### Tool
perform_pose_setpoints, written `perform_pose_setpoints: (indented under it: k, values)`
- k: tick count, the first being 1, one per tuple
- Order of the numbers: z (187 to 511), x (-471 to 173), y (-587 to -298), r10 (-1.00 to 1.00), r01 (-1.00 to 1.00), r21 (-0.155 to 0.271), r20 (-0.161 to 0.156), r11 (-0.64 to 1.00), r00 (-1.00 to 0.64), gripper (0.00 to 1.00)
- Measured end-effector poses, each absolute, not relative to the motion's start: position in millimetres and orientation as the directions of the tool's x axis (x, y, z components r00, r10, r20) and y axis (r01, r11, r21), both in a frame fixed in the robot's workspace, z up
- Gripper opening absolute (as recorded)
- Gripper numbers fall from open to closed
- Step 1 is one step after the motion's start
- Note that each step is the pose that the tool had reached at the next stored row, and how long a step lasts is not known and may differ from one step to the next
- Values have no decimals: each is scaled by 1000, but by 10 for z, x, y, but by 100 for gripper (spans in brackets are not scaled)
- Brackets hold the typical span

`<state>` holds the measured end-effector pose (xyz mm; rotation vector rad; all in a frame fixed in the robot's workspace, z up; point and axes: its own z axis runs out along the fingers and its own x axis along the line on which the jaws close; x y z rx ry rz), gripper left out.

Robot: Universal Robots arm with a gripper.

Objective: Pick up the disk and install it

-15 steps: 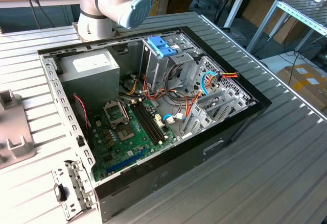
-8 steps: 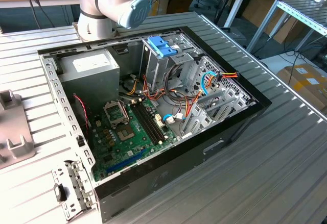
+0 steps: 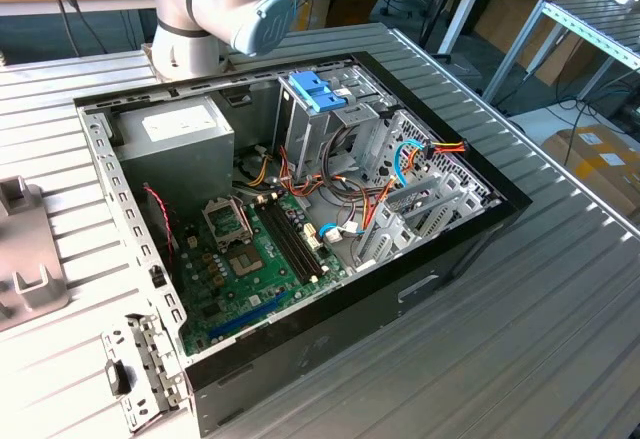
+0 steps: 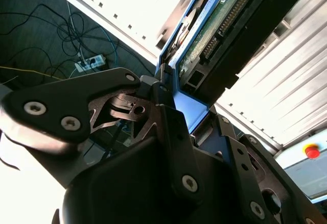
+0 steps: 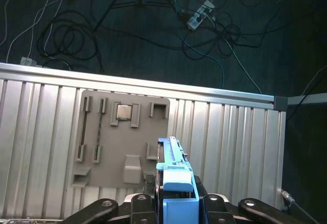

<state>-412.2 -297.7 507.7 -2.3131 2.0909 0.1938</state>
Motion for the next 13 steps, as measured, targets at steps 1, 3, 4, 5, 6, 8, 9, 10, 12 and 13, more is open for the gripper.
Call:
perform_pose_setpoints:
  k: [1,3,4,5,6,8,9,10,12,13]
  values:
    - [5078,-4119,-2977,-990,-992,70,-104,-104,96,37]
    - [5078,-4110,-2977,-990,-992,70,-104,-104,96,37]
    - [5077,-4104,-2978,-990,-992,70,-104,-104,97,37]
    - [5078,-4101,-2978,-990,-992,70,-104,-104,97,37]
    - [5078,-4096,-2978,-990,-992,70,-104,-104,96,37]
    - [5077,-4089,-2979,-990,-992,70,-104,-104,96,37]
    - [5078,-4084,-2979,-990,-992,70,-104,-104,96,37]
    - [5077,-4080,-2979,-990,-992,70,-104,-104,96,37]
    - [5077,-4073,-2980,-990,-992,70,-104,-104,96,37]
    - [5077,-4070,-2980,-990,-992,70,-104,-104,97,37]
